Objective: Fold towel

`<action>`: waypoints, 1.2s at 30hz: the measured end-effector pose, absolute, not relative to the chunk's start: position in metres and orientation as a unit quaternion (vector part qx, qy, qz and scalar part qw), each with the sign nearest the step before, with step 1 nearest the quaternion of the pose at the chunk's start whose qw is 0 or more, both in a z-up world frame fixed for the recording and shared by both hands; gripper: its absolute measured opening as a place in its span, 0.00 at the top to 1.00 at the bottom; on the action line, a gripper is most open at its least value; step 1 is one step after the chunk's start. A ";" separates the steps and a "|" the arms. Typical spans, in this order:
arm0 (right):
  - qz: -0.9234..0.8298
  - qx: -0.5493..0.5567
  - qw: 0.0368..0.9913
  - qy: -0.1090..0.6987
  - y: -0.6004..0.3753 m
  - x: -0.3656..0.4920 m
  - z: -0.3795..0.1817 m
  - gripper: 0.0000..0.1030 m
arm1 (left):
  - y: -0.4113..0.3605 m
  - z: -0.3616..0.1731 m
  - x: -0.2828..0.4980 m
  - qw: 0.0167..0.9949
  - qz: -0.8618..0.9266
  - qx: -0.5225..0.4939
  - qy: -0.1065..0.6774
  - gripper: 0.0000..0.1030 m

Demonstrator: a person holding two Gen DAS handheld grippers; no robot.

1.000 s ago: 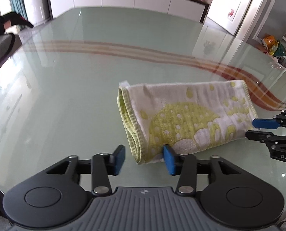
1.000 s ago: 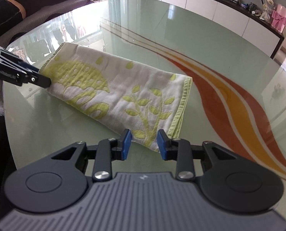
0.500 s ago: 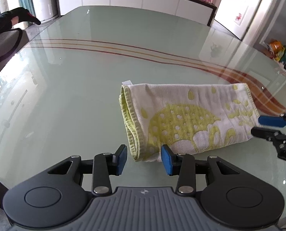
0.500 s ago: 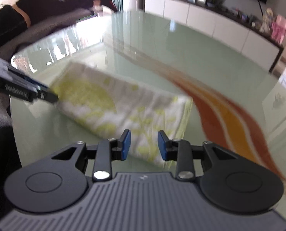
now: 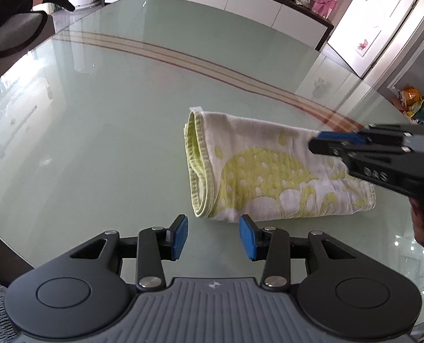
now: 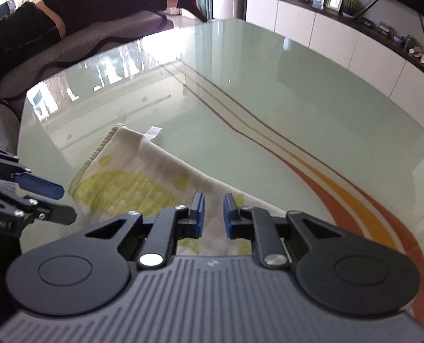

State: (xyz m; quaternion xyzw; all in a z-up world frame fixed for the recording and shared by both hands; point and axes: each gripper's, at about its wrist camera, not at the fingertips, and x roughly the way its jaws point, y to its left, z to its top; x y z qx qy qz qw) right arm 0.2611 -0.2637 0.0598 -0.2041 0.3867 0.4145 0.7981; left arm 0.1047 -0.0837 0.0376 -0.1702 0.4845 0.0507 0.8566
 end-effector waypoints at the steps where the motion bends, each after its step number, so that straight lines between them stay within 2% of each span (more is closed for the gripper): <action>1: 0.415 -0.208 0.797 0.387 -0.263 0.261 0.059 0.87 | -0.083 0.036 0.106 0.856 0.051 -0.172 0.486 0.58; 23: 0.409 -0.226 0.786 0.405 -0.257 0.262 0.043 0.86 | -0.073 0.027 0.164 0.846 0.028 -0.163 0.507 0.60; 25: 0.410 -0.225 0.786 0.405 -0.257 0.262 0.043 0.86 | -0.073 0.026 0.164 0.847 0.026 -0.161 0.506 0.70; 28: 0.410 -0.223 0.786 0.405 -0.259 0.262 0.043 0.86 | -0.073 0.025 0.165 0.848 0.020 -0.163 0.504 0.80; 36: 0.412 -0.219 0.785 0.406 -0.261 0.264 0.045 0.86 | -0.076 0.026 0.163 0.855 0.009 -0.161 0.493 0.90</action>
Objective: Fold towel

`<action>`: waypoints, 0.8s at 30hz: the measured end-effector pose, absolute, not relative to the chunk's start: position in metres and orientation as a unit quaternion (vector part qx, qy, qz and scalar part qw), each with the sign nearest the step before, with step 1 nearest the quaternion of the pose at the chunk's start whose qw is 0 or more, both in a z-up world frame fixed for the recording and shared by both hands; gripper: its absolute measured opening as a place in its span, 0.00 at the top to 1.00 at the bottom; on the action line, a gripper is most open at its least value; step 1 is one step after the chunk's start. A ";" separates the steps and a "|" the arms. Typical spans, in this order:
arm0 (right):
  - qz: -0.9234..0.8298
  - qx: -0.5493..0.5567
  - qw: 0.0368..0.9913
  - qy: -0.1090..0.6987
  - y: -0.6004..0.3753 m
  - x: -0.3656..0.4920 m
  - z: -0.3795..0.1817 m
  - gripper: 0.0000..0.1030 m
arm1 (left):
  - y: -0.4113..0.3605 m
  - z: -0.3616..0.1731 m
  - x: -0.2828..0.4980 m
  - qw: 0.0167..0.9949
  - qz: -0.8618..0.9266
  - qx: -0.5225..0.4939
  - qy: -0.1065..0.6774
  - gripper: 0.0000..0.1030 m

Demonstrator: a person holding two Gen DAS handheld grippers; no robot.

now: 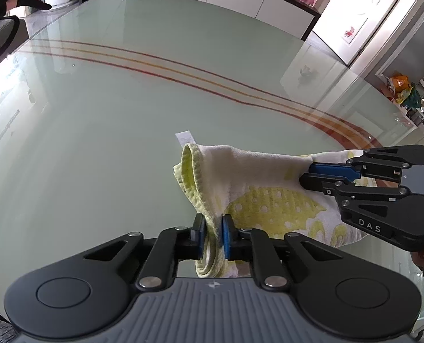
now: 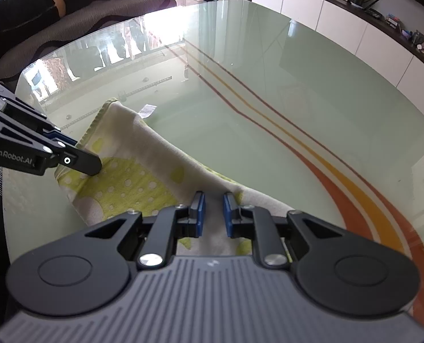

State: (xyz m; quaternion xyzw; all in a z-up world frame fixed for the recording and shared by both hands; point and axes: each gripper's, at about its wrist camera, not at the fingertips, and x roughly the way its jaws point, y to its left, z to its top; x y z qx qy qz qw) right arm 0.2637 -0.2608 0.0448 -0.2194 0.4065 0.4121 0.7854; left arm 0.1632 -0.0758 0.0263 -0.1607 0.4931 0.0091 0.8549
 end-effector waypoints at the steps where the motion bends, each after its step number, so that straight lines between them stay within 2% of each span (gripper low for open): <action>1: 0.412 -0.218 0.786 0.406 -0.261 0.264 0.045 0.86 | -0.077 0.028 0.163 0.856 0.009 -0.159 0.491 0.90; 7: 0.417 -0.195 0.801 0.382 -0.272 0.260 0.064 0.85 | -0.083 0.044 0.163 0.865 0.005 -0.145 0.480 0.91; 13: 0.395 -0.199 0.818 0.368 -0.304 0.255 0.079 0.77 | -0.096 0.066 0.165 0.876 -0.008 -0.129 0.466 0.92; 18: 0.373 -0.170 0.824 0.391 -0.345 0.253 0.073 0.77 | -0.116 0.082 0.171 0.882 -0.027 -0.107 0.458 0.92; 24: 0.435 -0.131 0.793 0.406 -0.319 0.264 0.066 0.79 | -0.122 0.086 0.174 0.882 -0.017 -0.099 0.461 0.91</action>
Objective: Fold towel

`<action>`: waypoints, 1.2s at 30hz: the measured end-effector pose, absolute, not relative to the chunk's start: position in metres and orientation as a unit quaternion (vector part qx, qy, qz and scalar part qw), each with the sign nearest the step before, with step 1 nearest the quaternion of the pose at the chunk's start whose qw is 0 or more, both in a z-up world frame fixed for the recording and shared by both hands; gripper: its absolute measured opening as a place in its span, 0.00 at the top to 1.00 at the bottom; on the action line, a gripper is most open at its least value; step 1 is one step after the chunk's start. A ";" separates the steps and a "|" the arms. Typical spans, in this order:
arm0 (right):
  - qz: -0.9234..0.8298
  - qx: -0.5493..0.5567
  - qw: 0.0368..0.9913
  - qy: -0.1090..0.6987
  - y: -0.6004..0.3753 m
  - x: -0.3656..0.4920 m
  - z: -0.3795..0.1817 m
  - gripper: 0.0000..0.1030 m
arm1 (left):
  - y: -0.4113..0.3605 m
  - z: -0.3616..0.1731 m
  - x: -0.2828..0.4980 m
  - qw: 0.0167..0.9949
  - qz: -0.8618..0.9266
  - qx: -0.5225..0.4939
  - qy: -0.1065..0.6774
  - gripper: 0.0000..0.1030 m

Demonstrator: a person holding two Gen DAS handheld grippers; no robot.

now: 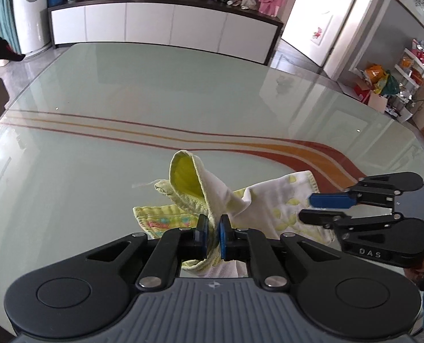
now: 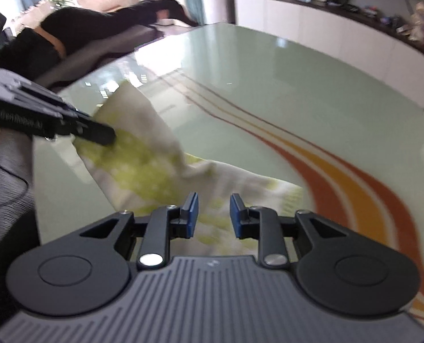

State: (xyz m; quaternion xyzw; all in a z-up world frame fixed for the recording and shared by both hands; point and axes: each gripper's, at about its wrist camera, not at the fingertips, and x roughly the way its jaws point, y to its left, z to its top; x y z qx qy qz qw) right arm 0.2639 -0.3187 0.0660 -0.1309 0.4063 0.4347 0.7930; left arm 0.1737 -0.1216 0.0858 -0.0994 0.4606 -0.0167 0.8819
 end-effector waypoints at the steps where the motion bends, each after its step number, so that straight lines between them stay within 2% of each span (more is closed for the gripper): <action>1: 0.439 -0.132 0.789 0.409 -0.313 0.263 0.065 0.81 | -0.118 0.083 0.171 0.880 -0.009 -0.103 0.464 0.91; 4: 0.458 -0.130 0.770 0.426 -0.290 0.274 0.053 0.87 | -0.107 0.072 0.165 0.871 0.008 -0.113 0.478 0.91; 11: 0.460 -0.137 0.766 0.428 -0.258 0.285 0.051 0.87 | -0.087 0.049 0.157 0.852 0.012 -0.132 0.507 0.89; 14: 0.455 -0.159 0.764 0.429 -0.250 0.283 0.047 0.87 | -0.083 0.049 0.155 0.852 0.007 -0.135 0.505 0.86; 19: 0.449 -0.171 0.765 0.429 -0.245 0.281 0.045 0.87 | -0.076 0.055 0.153 0.859 0.016 -0.140 0.492 0.75; 22: 0.447 -0.182 0.766 0.425 -0.243 0.277 0.045 0.85 | -0.070 0.057 0.158 0.858 0.025 -0.154 0.489 0.67; 31: 0.450 -0.184 0.762 0.427 -0.241 0.274 0.044 0.79 | -0.057 0.025 0.191 0.843 0.049 -0.169 0.509 0.67; 36: 0.457 -0.187 0.758 0.427 -0.240 0.271 0.045 0.71 | -0.076 0.024 0.193 0.856 0.034 -0.097 0.507 0.67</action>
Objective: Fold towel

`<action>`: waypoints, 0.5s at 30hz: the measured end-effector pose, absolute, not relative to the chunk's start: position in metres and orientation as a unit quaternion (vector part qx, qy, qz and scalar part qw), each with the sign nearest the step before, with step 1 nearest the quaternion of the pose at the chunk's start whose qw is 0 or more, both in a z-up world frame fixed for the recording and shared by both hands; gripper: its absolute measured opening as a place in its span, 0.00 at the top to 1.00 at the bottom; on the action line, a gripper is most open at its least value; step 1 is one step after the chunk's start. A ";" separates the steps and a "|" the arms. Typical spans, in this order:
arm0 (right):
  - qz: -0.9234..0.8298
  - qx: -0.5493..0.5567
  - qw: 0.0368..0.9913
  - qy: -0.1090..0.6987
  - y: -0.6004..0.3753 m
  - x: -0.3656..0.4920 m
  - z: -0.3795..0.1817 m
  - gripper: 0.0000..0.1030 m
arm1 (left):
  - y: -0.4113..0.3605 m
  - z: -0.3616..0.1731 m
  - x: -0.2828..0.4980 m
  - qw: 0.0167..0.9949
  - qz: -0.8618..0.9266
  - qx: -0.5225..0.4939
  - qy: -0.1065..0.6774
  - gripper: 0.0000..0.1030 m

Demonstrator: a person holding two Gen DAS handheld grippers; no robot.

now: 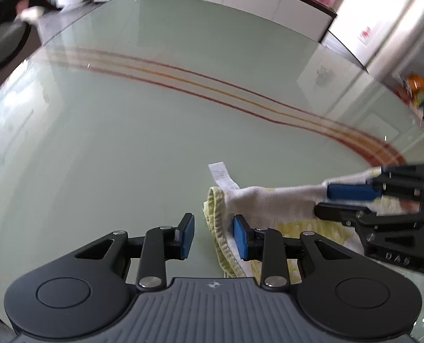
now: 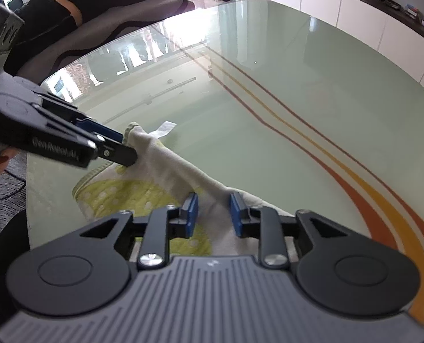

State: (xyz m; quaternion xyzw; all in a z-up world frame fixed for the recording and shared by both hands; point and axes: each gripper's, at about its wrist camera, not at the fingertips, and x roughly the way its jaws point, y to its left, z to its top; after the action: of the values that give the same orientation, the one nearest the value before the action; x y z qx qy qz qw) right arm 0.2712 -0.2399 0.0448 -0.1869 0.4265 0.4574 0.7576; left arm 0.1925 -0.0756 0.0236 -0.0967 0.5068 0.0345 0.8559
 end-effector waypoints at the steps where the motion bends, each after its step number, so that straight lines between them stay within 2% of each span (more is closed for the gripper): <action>1: 0.458 -0.188 0.758 0.425 -0.240 0.270 0.045 0.71 | -0.080 0.023 0.192 0.858 0.034 -0.082 0.507 0.67; 5: 0.458 -0.188 0.758 0.424 -0.241 0.267 0.044 0.71 | -0.083 0.025 0.193 0.858 0.035 -0.082 0.506 0.70; 10: 0.455 -0.186 0.761 0.422 -0.240 0.265 0.043 0.71 | -0.094 0.027 0.191 0.864 0.029 -0.068 0.499 0.83; 15: 0.455 -0.182 0.767 0.414 -0.243 0.262 0.045 0.71 | -0.093 0.028 0.188 0.865 0.028 -0.068 0.496 0.87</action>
State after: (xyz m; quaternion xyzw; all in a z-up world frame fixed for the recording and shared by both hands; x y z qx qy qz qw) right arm 0.2619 -0.2425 0.0450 -0.1818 0.4136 0.4550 0.7674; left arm 0.1881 -0.0932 0.0278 -0.0679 0.4959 0.0278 0.8653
